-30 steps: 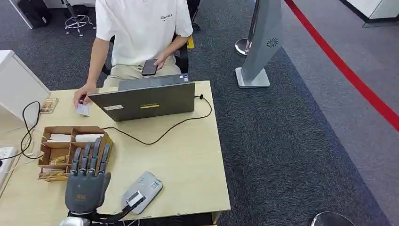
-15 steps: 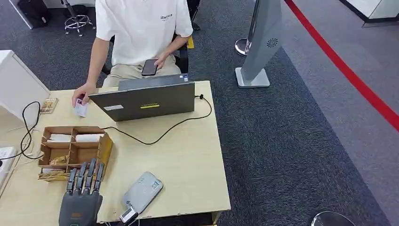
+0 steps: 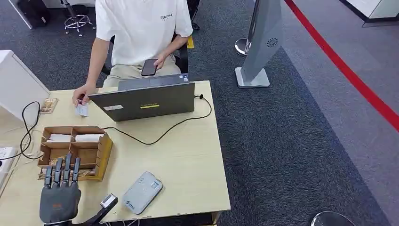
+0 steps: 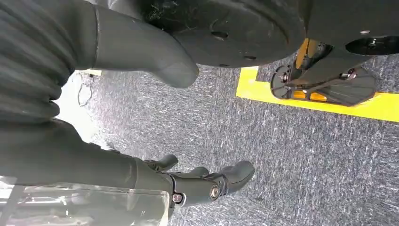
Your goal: Pass the card to the sensor for recognition and then transmit it.
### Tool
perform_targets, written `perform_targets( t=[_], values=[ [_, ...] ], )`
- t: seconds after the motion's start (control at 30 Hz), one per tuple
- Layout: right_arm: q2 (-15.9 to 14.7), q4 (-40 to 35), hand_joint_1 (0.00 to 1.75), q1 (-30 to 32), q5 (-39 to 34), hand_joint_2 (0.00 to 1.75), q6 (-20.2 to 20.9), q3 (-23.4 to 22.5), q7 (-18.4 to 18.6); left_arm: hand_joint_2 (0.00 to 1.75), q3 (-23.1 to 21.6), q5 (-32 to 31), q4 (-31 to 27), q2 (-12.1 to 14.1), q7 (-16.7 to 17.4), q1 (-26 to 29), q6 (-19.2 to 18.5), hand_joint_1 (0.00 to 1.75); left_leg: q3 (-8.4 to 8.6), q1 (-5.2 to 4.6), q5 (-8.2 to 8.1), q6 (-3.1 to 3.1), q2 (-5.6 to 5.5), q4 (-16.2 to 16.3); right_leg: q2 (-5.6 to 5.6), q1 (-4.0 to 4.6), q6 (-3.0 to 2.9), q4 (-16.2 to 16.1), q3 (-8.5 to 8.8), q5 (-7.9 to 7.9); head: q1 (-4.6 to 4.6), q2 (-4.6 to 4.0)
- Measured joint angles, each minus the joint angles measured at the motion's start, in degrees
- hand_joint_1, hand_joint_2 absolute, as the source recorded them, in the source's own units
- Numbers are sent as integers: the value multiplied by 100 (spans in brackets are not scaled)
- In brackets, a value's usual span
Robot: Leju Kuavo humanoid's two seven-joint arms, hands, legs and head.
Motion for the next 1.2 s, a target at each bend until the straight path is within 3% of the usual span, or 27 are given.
perform_targets(
  t=[0.33,0.43,0.47,0.77,1.2],
  values=[
    [0,0,0,-16,22,175,15,2,100,175,424,-2,345,-175,-205,-117,9,0,1,0,0,0,-1,0,-1,0,0,0,0,1,0,-2],
    [0,0,0,-16,74,175,22,7,111,175,419,-2,293,-173,4,-147,11,0,1,0,1,0,0,0,-1,0,-1,0,-1,1,2,-2],
    [0,0,0,-16,87,0,26,11,111,175,402,-2,258,-166,76,-170,11,0,1,0,1,0,-1,0,-1,0,-1,0,-1,1,0,-2],
    [-26,-9,0,-15,256,0,70,151,13,175,126,-2,-324,-100,72,-334,17,0,1,0,0,0,0,0,1,0,0,-1,-2,1,2,0],
    [-26,-4,0,-25,258,0,87,195,79,175,22,0,-313,-267,-251,-432,17,0,0,-1,0,0,0,0,0,0,0,0,-1,1,2,0]
  ],
)
